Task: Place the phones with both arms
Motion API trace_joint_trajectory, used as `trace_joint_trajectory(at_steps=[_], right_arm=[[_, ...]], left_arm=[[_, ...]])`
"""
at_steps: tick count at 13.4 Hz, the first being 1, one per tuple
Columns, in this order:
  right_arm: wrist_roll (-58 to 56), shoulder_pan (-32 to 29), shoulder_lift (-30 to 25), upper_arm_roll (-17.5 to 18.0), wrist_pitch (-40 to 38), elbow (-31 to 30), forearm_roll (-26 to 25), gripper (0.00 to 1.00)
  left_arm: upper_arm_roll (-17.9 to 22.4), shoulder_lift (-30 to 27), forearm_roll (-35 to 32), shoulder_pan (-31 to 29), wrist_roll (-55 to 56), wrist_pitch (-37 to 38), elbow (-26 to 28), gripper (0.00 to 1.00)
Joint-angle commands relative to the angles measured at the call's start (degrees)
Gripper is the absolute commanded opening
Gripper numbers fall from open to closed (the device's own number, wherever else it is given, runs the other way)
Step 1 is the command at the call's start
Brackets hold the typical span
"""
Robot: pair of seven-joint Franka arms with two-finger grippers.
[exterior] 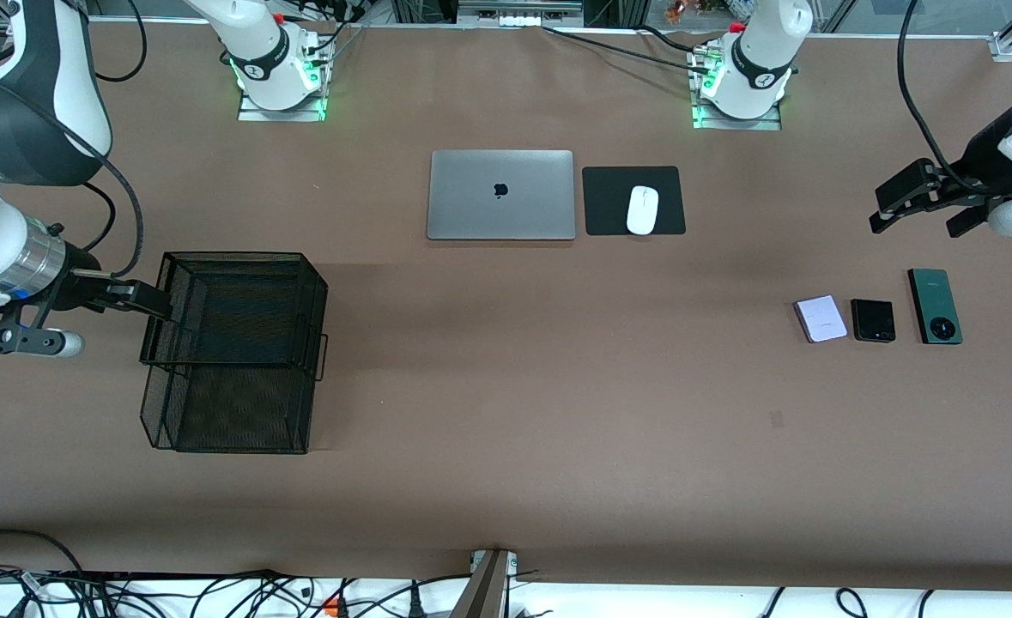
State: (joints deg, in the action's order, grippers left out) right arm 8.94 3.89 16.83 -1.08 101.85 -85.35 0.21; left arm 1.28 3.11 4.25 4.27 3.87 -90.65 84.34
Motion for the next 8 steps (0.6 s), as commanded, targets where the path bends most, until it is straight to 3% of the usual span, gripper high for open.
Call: trace_joint_trajectory(at_steps=[1,3,8], right_arm=[[0.37,-0.72,-0.31,0.73,-0.51,-0.08,0.58,1.00],[0.46,-0.63,-0.31,0.73,-0.51,0.01,0.76,1.00],[0.55,-0.63,-0.39,0.90,-0.51,0.01,0.76,1.00]], left_arm=[[0.48,-0.82,-1.94,0.39,-0.52,0.65,0.47,1.00],[0.13,-0.82,-4.85,0.48,-0.62,0.65,0.38,1.00],[0.47,-0.65,-4.78,0.39,-0.70,3.01,0.91,1.00]])
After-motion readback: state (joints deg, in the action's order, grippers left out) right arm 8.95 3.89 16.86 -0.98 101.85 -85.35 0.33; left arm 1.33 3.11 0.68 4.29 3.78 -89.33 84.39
